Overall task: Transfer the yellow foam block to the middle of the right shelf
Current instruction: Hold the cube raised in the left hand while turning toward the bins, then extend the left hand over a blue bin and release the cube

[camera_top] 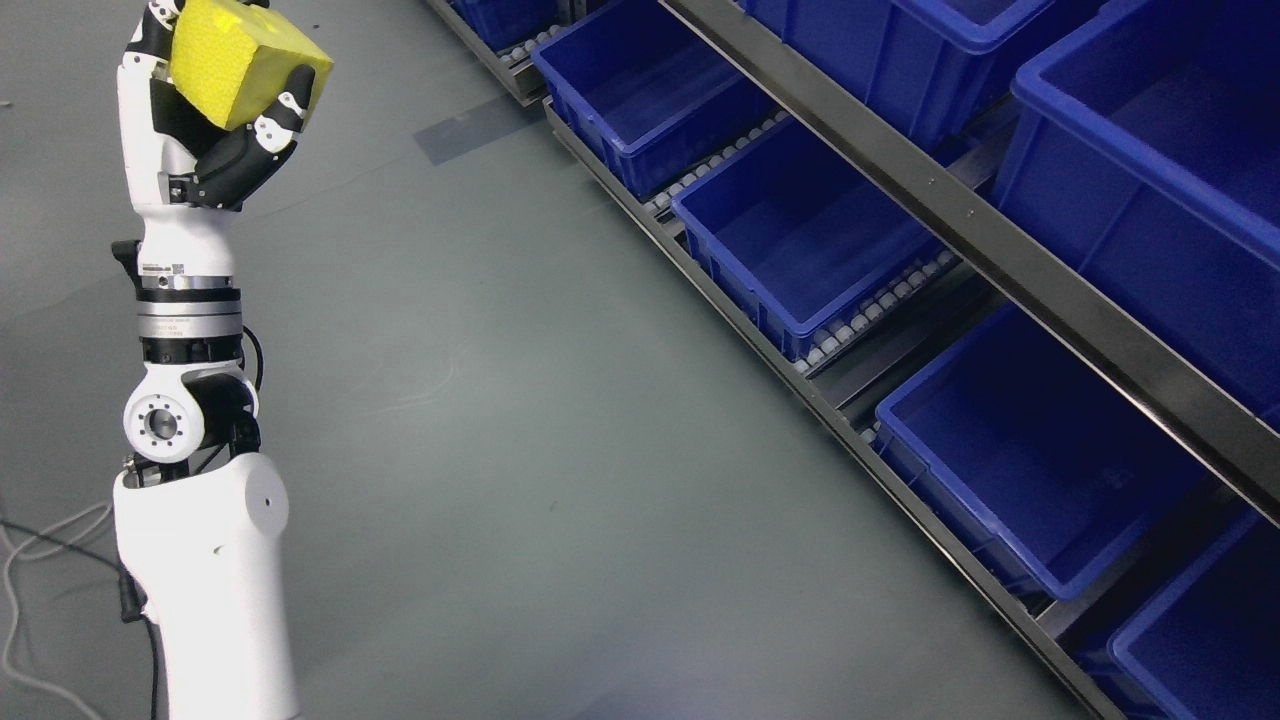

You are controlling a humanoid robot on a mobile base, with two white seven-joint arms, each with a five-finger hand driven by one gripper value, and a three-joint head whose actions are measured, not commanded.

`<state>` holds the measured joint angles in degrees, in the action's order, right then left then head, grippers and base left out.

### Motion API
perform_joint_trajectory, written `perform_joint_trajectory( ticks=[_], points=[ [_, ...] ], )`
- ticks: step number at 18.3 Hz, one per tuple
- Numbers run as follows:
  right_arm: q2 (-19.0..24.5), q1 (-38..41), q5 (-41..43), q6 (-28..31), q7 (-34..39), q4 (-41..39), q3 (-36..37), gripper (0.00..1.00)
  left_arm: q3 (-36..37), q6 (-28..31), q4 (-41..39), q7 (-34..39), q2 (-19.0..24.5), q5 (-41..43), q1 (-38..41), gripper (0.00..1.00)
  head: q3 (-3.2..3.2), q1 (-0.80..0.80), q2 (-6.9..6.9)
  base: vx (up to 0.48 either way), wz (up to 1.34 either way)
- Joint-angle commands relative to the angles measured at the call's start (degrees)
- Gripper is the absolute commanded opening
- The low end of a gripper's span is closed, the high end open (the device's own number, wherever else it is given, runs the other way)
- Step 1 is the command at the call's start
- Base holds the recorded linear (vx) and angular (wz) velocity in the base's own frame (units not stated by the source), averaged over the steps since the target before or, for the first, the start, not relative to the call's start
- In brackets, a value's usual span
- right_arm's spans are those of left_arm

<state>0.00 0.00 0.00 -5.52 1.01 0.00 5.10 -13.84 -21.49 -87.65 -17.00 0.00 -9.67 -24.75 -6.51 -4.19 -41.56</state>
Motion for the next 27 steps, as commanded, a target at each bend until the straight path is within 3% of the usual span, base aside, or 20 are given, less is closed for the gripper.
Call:
perform_joint_trajectory(
  ticks=[1,11,16,19,22,27],
  points=[
    [-1.0,-0.1,0.0,0.0,0.0,-1.0,0.0,1.00,0.3,-0.3,-2.3,-0.5,1.0,0.0,0.2,0.44,0.00,0.00,0.00,0.384,-0.33],
    [-1.0,-0.1,0.0,0.0,0.0,-1.0,0.0,1.00,4.3,-1.7,-8.1,-0.8,1.0,0.0,-0.3,0.45,0.00,0.00,0.00,0.327,-0.42],
    [-1.0,-0.1,0.0,0.0,0.0,-1.0,0.0,1.00,7.3,-0.1,-9.2,-6.0,1.0,0.0,-5.5,0.44,0.00,0.00,0.00,0.218,-0.38],
    [-1.0,-0.1,0.0,0.0,0.0,-1.0,0.0,1.00,7.3,10.4,-8.9,-7.4,1.0,0.1,-10.6,0.43,0.00,0.00,0.00,0.132,-0.27],
    [-1.0,-0.2,0.0,0.0,0.0,-1.0,0.0,1.00,7.3,25.0,-7.1,-7.3,1.0,2.2,-15.3,0.44,0.00,0.00,0.00,0.077,-0.18],
    [-1.0,-0.1,0.0,0.0,0.0,-1.0,0.0,1.00,10.0,43.0,4.4,-6.7,1.0,7.5,-25.1,0.52,0.00,0.00,0.00,0.034,-0.07]
  ],
)
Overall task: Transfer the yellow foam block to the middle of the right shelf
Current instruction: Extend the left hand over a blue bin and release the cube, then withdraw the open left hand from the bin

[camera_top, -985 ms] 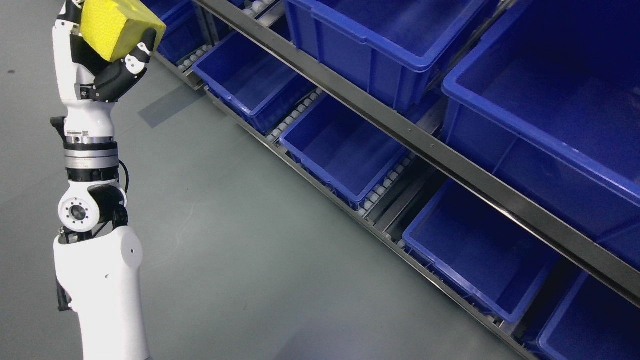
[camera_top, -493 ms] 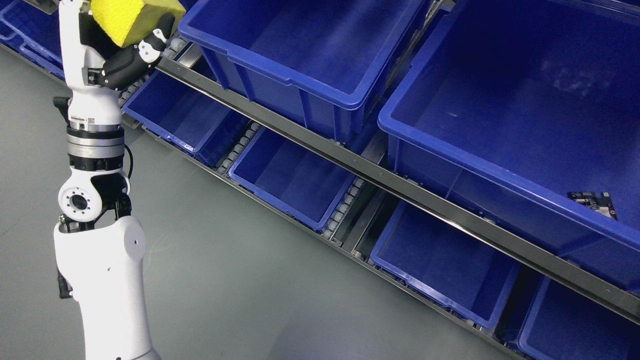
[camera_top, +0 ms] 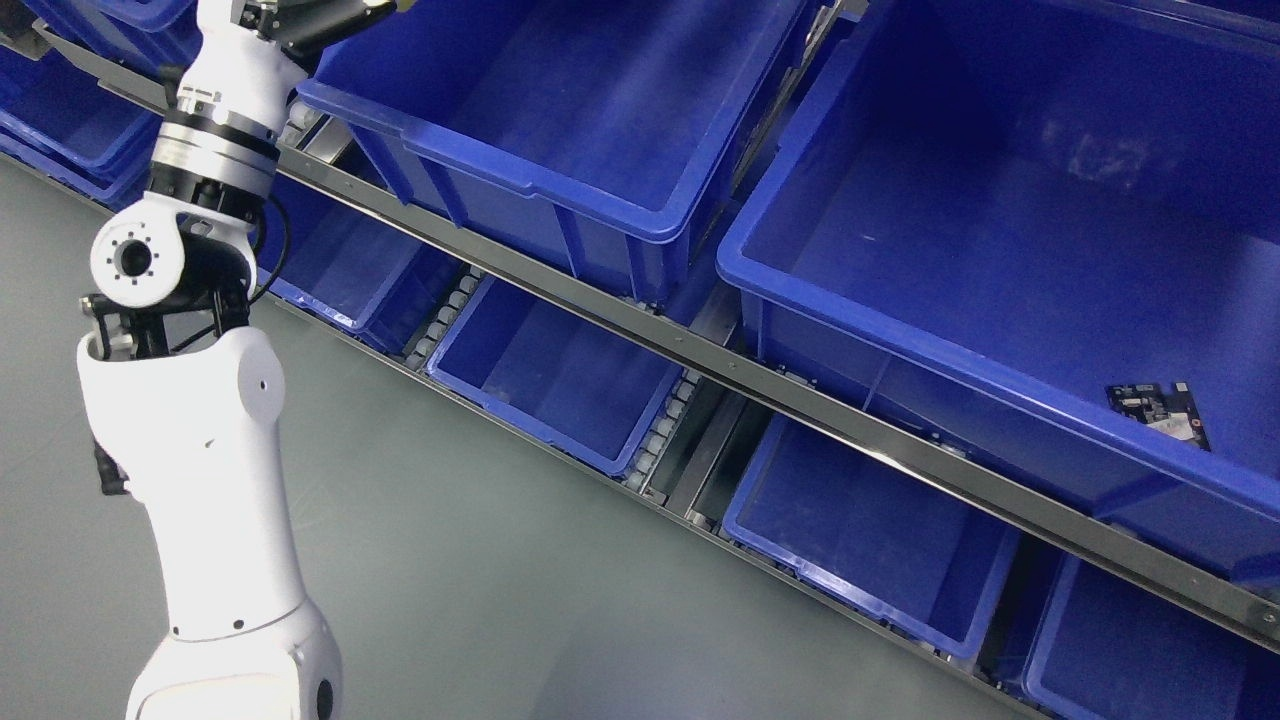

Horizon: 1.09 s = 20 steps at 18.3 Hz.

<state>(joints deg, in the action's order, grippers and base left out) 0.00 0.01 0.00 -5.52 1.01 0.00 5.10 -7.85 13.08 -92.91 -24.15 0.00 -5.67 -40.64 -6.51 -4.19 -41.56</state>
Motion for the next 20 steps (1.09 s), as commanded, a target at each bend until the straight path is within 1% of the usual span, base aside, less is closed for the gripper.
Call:
perform_joint_trajectory(
  ticks=[1,3,5,6,7,8,11,12,15,16,17,18,20],
  points=[
    [-1.0,-0.1,0.0,0.0,0.0,-1.0,0.0,1.00,6.2,8.5,13.9,0.6,1.0,3.6,-11.0,0.55,0.00,0.00,0.00,0.013,0.00],
    [-1.0,-0.1,0.0,0.0,0.0,-1.0,0.0,1.00,8.1,8.5,22.9,2.9,1.0,3.5,-14.2,0.56,0.00,0.00,0.00,0.000,0.00],
    [-1.0,-0.1,0.0,0.0,0.0,-1.0,0.0,1.00,9.3,8.4,28.7,4.0,1.0,3.1,-15.8,0.56,0.00,0.00,0.00,-0.005,0.01],
    [-1.0,-0.1,0.0,0.0,0.0,-1.0,0.0,1.00,9.7,8.4,30.9,4.1,1.0,2.9,-16.2,0.60,0.00,0.00,0.00,0.000,0.00],
    [-1.0,-0.1,0.0,0.0,0.0,-1.0,0.0,1.00,11.1,8.4,33.5,4.1,1.0,2.9,-16.9,0.71,0.00,0.00,0.00,0.000,0.00],
    [-1.0,-0.1,0.0,0.0,0.0,-1.0,0.0,1.00,12.4,8.5,34.8,4.1,1.0,2.9,-17.3,0.79,0.00,0.00,0.00,0.000,0.00],
    [-1.0,-0.1,0.0,0.0,0.0,-1.0,0.0,1.00,15.1,8.5,35.3,4.0,1.0,2.6,-17.3,0.94,0.00,0.00,0.00,0.000,0.00],
    [-1.0,-0.1,0.0,0.0,0.0,-1.0,0.0,1.00,15.7,8.5,35.2,4.0,1.0,2.2,-17.3,1.00,0.00,0.00,0.00,0.000,0.00],
    [-1.0,-0.1,0.0,0.0,0.0,-1.0,0.0,1.00,15.8,7.4,33.3,4.0,1.0,1.5,-17.3,1.00,0.00,0.00,0.00,0.000,0.00],
    [-1.0,-0.1,0.0,0.0,0.0,-1.0,0.0,1.00,15.7,5.1,31.2,4.0,1.0,0.8,-17.3,1.00,0.00,0.00,0.00,0.000,0.00],
    [-1.0,-0.1,0.0,0.0,0.0,-1.0,0.0,1.00,15.6,1.3,27.9,4.0,1.0,-1.2,-16.9,1.00,0.00,0.00,0.00,0.000,0.00],
    [-1.0,-0.1,0.0,0.0,0.0,-1.0,0.0,1.00,15.3,-0.7,24.8,4.0,1.0,-2.3,-16.6,1.00,0.00,0.00,0.00,0.000,0.00],
    [-1.0,-0.1,0.0,0.0,0.0,-1.0,0.0,1.00,13.5,-2.4,13.2,4.0,1.0,-3.8,-13.7,1.00,0.00,0.00,0.00,0.000,0.00]
  ],
)
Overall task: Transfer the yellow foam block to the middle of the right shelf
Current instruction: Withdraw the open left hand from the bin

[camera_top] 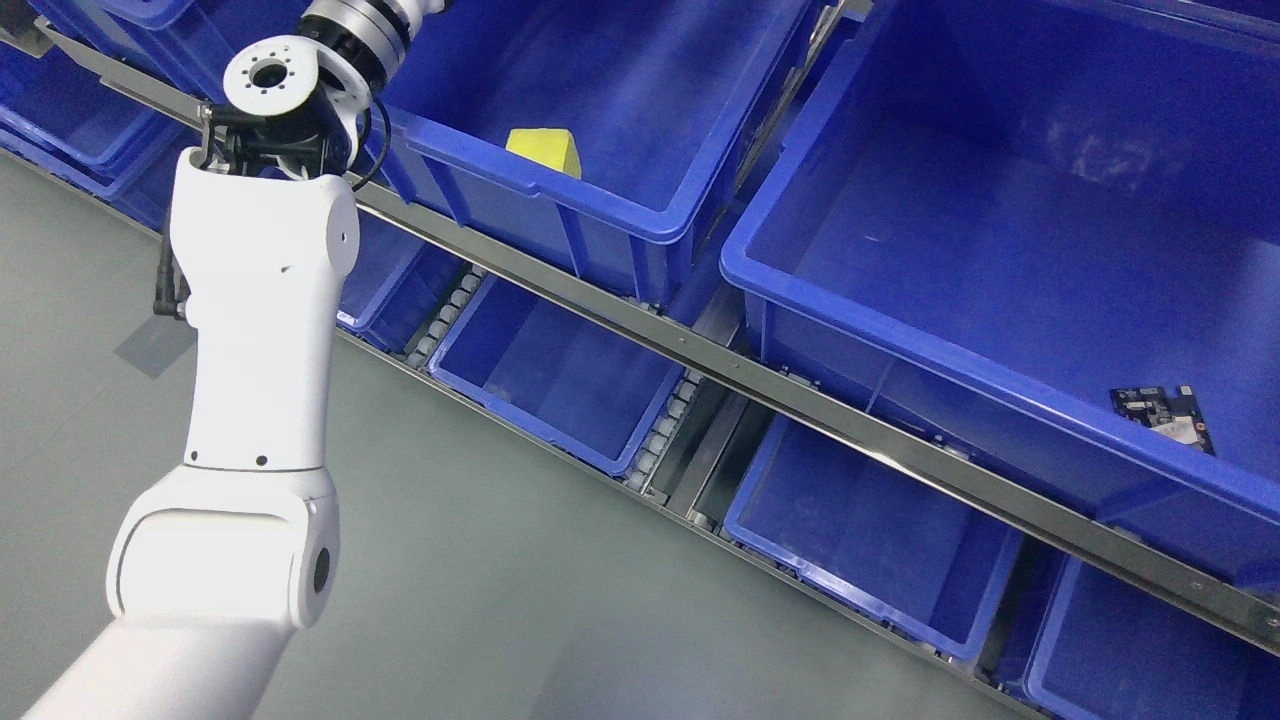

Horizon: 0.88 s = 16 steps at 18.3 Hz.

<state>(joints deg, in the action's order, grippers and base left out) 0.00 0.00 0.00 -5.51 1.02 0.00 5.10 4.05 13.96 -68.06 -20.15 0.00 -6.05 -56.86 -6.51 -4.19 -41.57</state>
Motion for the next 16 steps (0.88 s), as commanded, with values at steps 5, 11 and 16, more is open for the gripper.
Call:
perform_joint_trajectory(
  ticks=[5,11,16],
  points=[
    [-1.0,-0.1,0.0,0.0,0.0,-1.0,0.0,1.00,-1.1,-10.1,-29.5,-0.2,1.0,-3.6,15.5,1.00,0.00,0.00,0.00,0.004,0.00],
    [-1.0,-0.1,0.0,0.0,0.0,-1.0,0.0,1.00,-4.7,-13.1,-30.7,-0.1,1.0,-3.6,26.8,1.00,0.00,0.00,0.00,0.000,0.00],
    [-1.0,-0.1,0.0,0.0,0.0,-1.0,0.0,1.00,-8.8,-10.2,-30.6,-0.1,1.0,-3.6,30.1,1.00,0.00,0.00,0.00,0.000,0.00]
  ],
)
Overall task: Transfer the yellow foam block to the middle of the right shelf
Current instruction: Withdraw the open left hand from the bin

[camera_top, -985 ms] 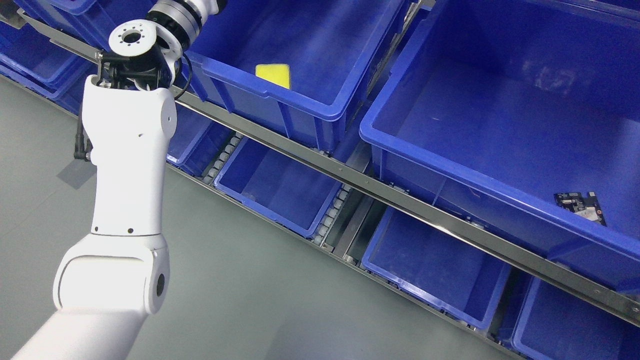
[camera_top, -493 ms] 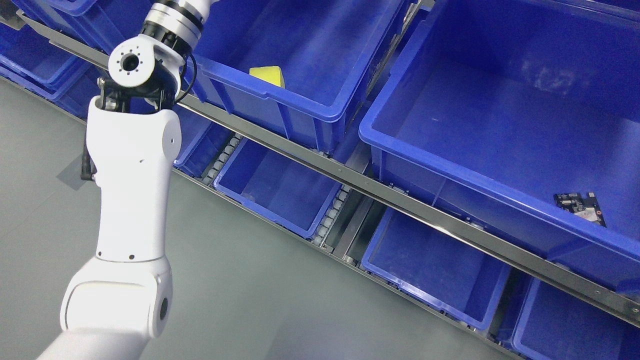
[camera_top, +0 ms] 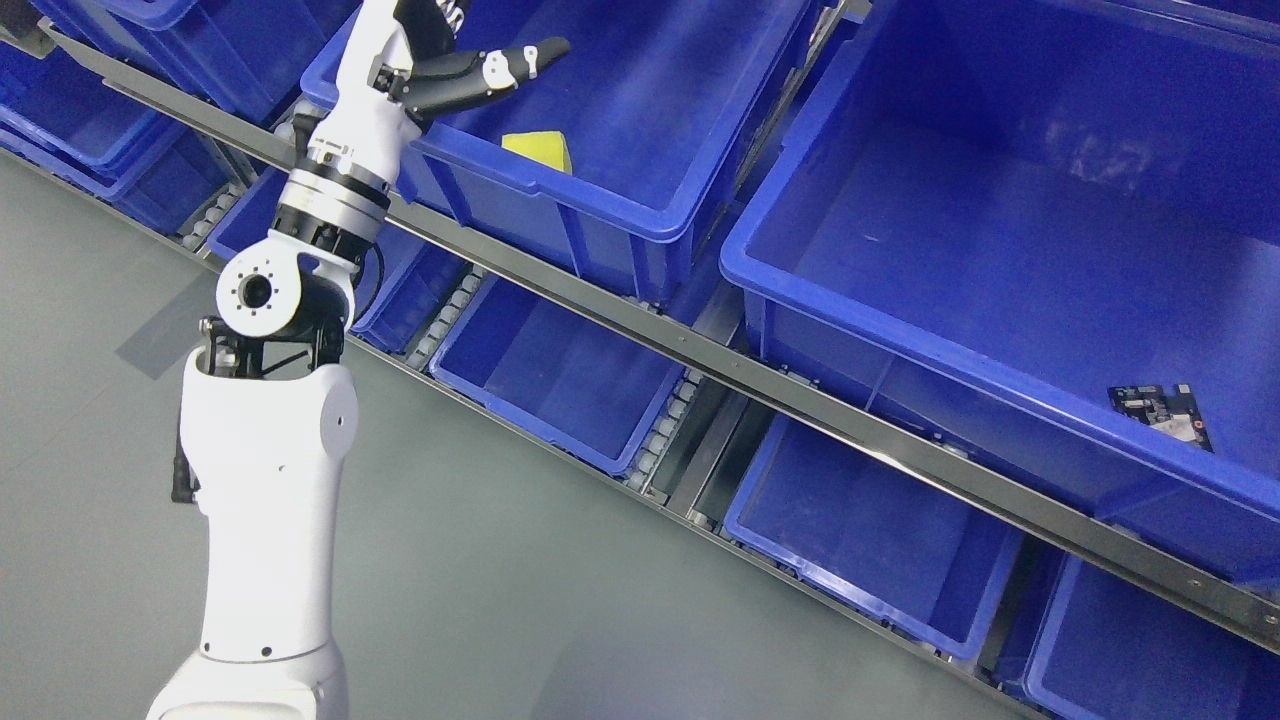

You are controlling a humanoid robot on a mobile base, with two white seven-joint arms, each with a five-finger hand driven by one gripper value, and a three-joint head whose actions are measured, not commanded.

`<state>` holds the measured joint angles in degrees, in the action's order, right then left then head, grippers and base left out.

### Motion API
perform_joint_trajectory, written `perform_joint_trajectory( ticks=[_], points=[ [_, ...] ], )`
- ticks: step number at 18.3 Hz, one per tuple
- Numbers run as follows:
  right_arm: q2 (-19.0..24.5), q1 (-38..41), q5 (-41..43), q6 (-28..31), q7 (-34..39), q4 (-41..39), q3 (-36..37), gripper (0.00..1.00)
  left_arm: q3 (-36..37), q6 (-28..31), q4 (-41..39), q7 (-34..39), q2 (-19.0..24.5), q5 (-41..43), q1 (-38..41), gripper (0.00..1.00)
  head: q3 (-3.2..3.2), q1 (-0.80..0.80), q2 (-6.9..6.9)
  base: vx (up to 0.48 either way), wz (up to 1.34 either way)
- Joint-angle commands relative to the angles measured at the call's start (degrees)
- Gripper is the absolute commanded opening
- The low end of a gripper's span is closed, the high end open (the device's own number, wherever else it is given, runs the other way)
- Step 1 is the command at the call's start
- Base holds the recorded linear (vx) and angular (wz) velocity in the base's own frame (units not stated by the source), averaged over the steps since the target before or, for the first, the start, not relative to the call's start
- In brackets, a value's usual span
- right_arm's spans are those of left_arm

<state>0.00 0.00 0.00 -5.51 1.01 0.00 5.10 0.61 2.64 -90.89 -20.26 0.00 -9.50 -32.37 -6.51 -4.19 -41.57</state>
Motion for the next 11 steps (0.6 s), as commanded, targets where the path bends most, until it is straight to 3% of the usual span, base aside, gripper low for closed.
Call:
perform_joint_trajectory(
  ticks=[1,11],
  points=[
    [-1.0,-0.1,0.0,0.0,0.0,-1.0,0.0,1.00,-5.4,1.1,-7.8,0.0,1.0,-0.2,5.4,1.00,0.00,0.00,0.00,0.000,0.00],
    [-1.0,-0.1,0.0,0.0,0.0,-1.0,0.0,1.00,-5.4,1.4,-7.8,-0.2,1.0,-0.2,3.8,1.00,0.00,0.00,0.00,0.000,0.00]
  ],
)
